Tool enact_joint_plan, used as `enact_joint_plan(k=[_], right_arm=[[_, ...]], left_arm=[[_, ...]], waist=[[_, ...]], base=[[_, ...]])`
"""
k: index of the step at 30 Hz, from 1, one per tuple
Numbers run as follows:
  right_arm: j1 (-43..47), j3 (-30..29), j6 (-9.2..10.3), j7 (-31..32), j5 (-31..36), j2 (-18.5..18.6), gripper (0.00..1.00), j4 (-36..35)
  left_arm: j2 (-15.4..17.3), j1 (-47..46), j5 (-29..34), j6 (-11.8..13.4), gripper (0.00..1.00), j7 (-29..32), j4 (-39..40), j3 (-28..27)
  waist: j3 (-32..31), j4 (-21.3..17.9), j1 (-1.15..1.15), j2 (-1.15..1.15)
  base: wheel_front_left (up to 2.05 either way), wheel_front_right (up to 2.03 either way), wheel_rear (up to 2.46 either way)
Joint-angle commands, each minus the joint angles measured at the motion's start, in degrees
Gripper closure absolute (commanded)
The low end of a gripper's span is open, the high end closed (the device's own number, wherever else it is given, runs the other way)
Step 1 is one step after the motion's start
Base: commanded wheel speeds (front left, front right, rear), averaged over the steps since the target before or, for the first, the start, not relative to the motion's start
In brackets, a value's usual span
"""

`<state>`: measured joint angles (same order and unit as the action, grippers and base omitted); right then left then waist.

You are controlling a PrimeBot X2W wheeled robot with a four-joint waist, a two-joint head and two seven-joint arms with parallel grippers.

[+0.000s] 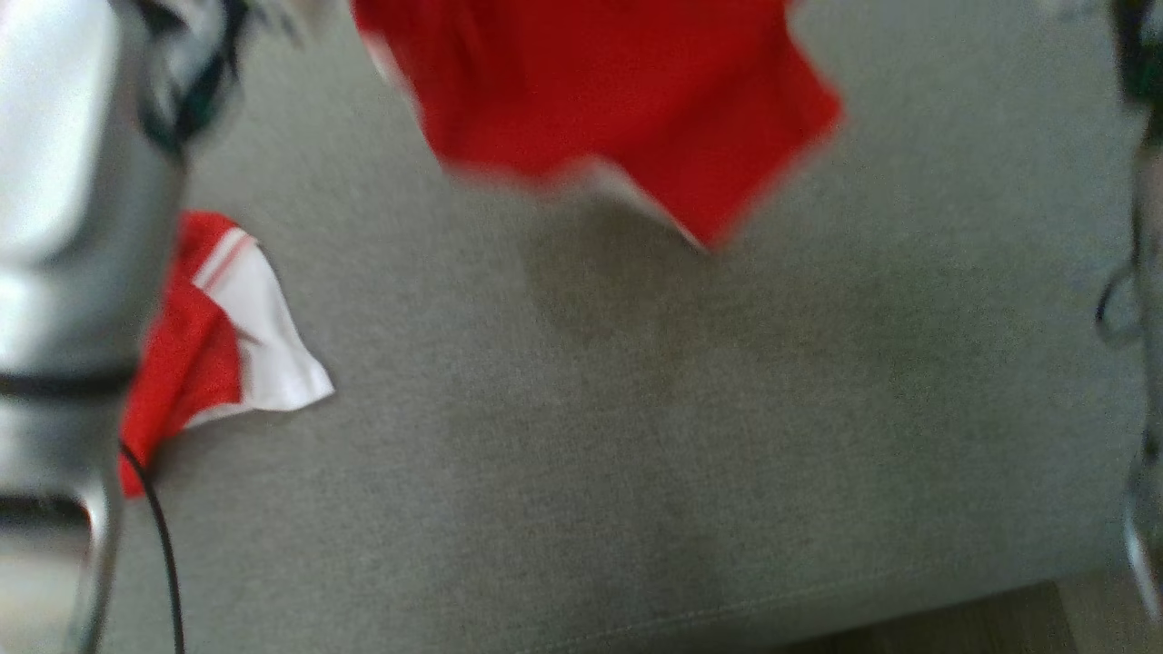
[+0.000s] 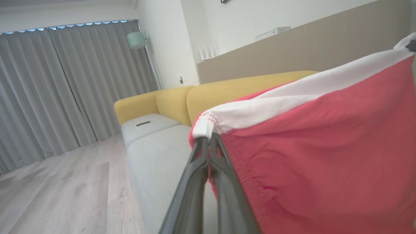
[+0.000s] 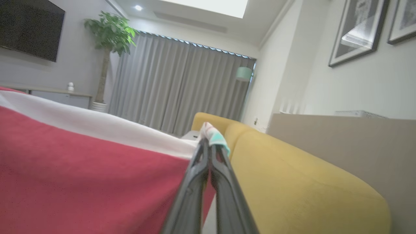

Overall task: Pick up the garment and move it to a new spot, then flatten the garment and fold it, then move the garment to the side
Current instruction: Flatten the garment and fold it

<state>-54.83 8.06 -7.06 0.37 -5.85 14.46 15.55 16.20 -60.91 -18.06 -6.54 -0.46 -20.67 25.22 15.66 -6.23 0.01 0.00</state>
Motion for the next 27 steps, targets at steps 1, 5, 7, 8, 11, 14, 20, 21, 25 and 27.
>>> enact_joint_plan(k=[1, 5, 7, 8, 11, 14, 20, 21, 25, 27], right_arm=[[-5.49, 0.83, -0.43, -2.63, -0.97, -0.60, 1.00, 2.75], [-16.66, 0.35, -0.43, -10.07, -0.19, -0.94, 1.00, 15.35], [-19.89, -0.52, -0.43, -12.31, 0.24, -1.39, 1.00, 20.97], [-20.80, -0.78, -0.43, -13.02, 0.41, -1.64, 1.00, 23.38], [-21.02, -0.67, -0.43, -14.41, 0.59, -2.46, 1.00, 29.24], [-18.46, 1.35, -0.43, -14.98, 0.31, -3.18, 1.00, 33.49], [-11.87, 6.95, -0.43, -15.22, -3.02, -3.06, 1.00, 38.48], [-10.43, 8.29, -0.43, -15.23, -3.79, -2.61, 1.00, 39.11], [-4.92, 14.53, -0.43, -15.00, -7.37, -0.20, 1.00, 40.42], [-2.46, 17.65, -0.43, -14.12, -9.72, 1.30, 1.00, 40.22]], left_arm=[[1.61, -6.02, 0.53, -0.05, 1.00, -1.78, -1.98, -2.38], [-0.36, -14.75, 0.73, -0.17, 1.00, -7.20, -11.79, -3.03], [-1.30, -17.38, 0.81, -0.20, 1.00, -9.81, -16.11, -3.12], [-1.90, -18.09, 0.72, -0.20, 1.00, -10.84, -17.98, -3.13], [-4.04, -18.14, 0.33, -0.29, 1.00, -13.01, -22.59, -2.67], [-5.85, -15.71, -0.17, -0.47, 1.00, -14.07, -25.52, -1.91], [-6.51, -7.76, -0.25, -0.78, 1.00, -14.50, -26.62, 0.21], [-6.38, -5.57, -0.19, -0.82, 1.00, -14.51, -25.97, 0.64], [-5.66, 3.41, -0.14, -0.91, 1.00, -14.52, -23.07, 3.54], [-5.15, 7.44, -0.62, -0.92, 1.00, -14.53, -21.40, 5.11]], waist=[[7.22, -1.26, -0.01, 0.00], [9.73, -0.94, -0.01, 0.00], [10.43, -0.68, -0.01, 0.00], [10.69, -0.51, -0.01, 0.00], [11.26, 0.13, -0.01, 0.00], [11.39, 0.59, -0.01, 0.00], [9.90, 1.09, -0.01, 0.00], [9.37, 1.16, -0.01, 0.00], [6.88, 1.46, -0.01, 0.00], [5.37, 1.57, -0.01, 0.00]], base=[[0.00, 0.00, 0.00], [0.00, 0.00, 0.00], [0.00, 0.00, 0.00], [0.00, 0.00, 0.00], [0.00, 0.00, 0.00], [0.00, 0.00, 0.00], [0.00, 0.00, 0.00], [0.00, 0.00, 0.00], [0.00, 0.00, 0.00], [0.00, 0.00, 0.00]])
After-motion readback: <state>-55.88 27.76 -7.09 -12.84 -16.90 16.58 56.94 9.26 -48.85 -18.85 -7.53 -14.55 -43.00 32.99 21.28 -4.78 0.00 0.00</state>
